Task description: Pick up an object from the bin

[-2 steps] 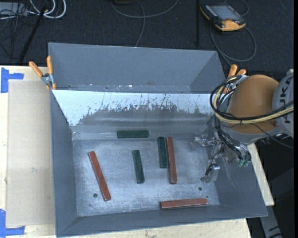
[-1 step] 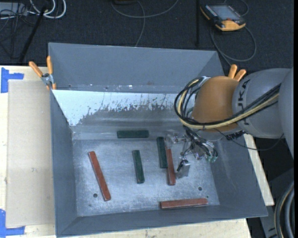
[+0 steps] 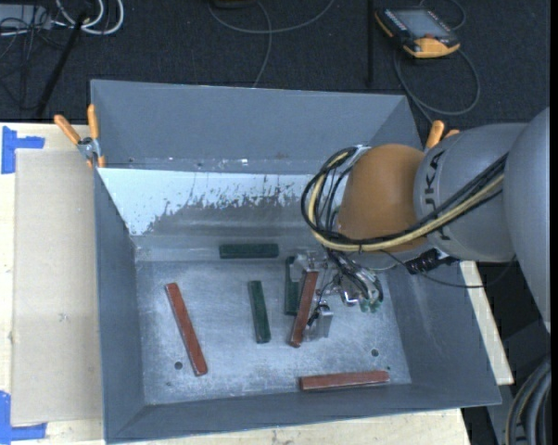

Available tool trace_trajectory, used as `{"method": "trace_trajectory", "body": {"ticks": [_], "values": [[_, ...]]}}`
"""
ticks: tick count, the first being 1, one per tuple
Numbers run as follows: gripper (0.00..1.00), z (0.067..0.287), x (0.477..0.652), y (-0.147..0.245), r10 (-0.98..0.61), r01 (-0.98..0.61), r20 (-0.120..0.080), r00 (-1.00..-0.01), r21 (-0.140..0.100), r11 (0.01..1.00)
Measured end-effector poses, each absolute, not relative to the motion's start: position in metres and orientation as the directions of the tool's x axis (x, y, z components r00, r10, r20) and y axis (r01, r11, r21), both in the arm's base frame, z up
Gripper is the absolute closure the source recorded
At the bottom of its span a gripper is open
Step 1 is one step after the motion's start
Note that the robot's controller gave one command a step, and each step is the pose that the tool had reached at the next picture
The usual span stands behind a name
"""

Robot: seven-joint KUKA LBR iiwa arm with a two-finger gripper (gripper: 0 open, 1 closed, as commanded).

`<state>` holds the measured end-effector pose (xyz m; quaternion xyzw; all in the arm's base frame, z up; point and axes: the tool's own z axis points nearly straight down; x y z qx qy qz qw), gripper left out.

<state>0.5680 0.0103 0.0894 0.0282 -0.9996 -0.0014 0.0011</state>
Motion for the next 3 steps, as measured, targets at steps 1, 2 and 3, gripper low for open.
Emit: {"method": "trace_trajectory", "body": {"ticks": [1,2,3], "values": [[0.00,0.0705,0.5153,0.0139,-0.516,-0.516,-0.003,-0.857,-0.001,0.857],[1.00,0.0719,0.5167,0.0148,-0.517,-0.517,-0.008,-0.856,-0.002,0.856],[0.00,0.0702,0.5151,0.0141,-0.518,-0.518,-0.003,-0.855,0.000,0.855]]}}
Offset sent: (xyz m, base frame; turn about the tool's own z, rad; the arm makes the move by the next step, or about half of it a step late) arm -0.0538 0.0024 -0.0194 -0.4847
